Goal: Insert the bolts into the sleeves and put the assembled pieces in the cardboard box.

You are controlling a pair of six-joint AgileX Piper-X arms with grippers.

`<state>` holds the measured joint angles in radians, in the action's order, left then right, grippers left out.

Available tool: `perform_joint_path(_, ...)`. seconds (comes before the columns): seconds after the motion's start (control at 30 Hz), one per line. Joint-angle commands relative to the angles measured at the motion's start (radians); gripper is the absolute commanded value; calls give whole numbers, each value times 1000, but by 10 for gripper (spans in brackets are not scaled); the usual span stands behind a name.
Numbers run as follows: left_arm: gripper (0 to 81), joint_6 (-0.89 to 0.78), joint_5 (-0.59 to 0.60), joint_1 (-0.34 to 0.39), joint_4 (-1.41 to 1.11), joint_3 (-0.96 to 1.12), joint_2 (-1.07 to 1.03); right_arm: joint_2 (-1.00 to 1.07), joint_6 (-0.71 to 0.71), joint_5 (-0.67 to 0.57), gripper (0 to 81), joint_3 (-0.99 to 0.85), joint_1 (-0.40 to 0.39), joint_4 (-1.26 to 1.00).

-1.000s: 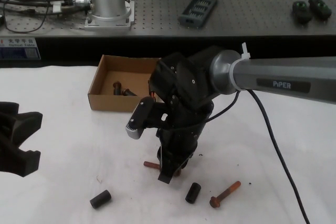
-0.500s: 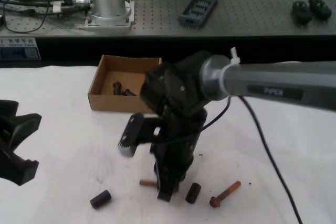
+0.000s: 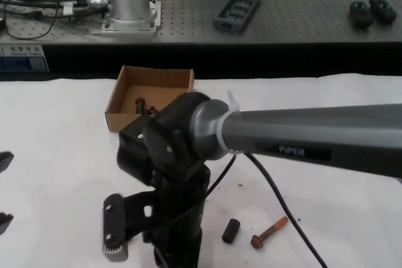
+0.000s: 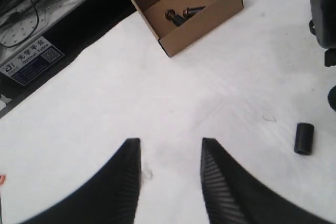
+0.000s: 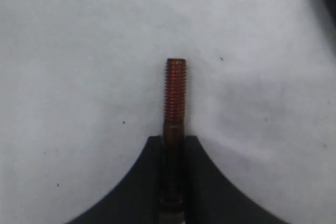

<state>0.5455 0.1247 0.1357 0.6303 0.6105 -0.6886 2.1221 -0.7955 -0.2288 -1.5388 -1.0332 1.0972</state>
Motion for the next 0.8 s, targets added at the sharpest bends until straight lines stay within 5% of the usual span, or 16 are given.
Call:
perform_joint_path(0.0,277,14,28,-4,22,3,9,-17,-74,-28,52,1,-5,-69)
perform_joint_path(0.27,277,7,45,-4,27,3,9,-21,-74,-16,1,-1,-5,-42)
perform_joint_path(0.43,277,7,54,-4,27,3,9,-23,-61,-3,269,-1,-5,-39)
perform_joint_path(0.5,277,7,73,-4,27,3,9,-36,-25,22,313,-1,-5,-39)
perform_joint_path(0.77,277,7,113,-4,27,3,9,-188,102,78,209,1,10,-48)
